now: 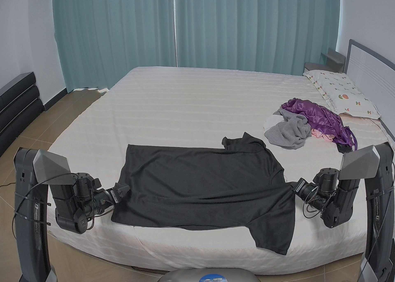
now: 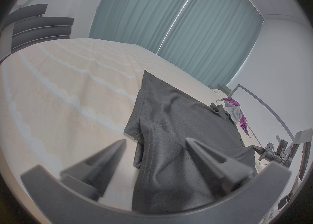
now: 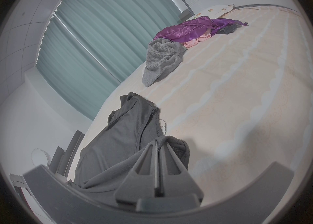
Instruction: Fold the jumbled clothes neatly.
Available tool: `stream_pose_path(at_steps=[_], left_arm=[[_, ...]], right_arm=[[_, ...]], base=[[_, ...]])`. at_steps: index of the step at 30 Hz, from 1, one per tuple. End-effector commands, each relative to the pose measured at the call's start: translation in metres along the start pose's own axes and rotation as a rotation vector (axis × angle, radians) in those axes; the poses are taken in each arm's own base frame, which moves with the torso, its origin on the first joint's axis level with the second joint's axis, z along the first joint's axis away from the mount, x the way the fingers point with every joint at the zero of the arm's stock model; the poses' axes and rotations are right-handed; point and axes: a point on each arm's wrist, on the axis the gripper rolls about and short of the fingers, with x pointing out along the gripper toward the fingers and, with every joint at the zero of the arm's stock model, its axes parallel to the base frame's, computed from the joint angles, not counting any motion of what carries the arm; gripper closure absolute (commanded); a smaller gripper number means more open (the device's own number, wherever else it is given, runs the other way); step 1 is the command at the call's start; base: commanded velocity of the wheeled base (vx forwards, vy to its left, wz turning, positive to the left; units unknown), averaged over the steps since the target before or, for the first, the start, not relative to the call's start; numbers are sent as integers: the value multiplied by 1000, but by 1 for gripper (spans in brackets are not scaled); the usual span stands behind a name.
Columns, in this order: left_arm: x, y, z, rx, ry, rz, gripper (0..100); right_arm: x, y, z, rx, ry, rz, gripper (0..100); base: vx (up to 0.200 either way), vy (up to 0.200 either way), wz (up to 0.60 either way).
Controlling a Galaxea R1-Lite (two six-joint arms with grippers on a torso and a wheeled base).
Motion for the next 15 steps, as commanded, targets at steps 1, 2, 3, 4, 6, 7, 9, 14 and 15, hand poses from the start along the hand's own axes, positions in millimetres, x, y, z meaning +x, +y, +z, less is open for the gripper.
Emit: stream_pose_path(at_steps=[1, 2, 3, 4, 6, 7, 9, 14, 15], left_arm=[[-2, 1, -3, -5, 8, 7, 0], [-4, 1, -3, -19, 13, 10, 0], [-9, 1, -4, -44, 15, 14, 0], [-15, 0, -1, -68, 11, 16, 0], [-32, -5, 7, -120, -1, 9, 0], [-40, -6, 8, -135, 5, 11, 0], [-54, -8, 3, -146, 34, 21, 0], [-76, -12, -4, -155, 66, 36, 0], [-85, -14, -8, -161, 91, 33, 0]], right_arm=[[-3, 0, -2, 5, -1, 4, 100], [-5, -1, -3, 9, 0, 3, 100], [-8, -1, -4, 15, 0, 5, 100], [-10, 0, -5, 17, 0, 10, 100], [-15, 1, -8, 20, 6, 14, 100], [-16, 1, -8, 22, 10, 13, 100], [-16, 1, -8, 31, 8, 14, 100], [-15, 1, -8, 65, 8, 13, 100], [-16, 1, -8, 73, 8, 13, 100]], base=[[0, 0, 0], [0, 0, 0], [0, 0, 0], [0, 0, 0], [0, 0, 0], [0, 0, 0], [0, 0, 0], [0, 0, 0], [0, 0, 0]])
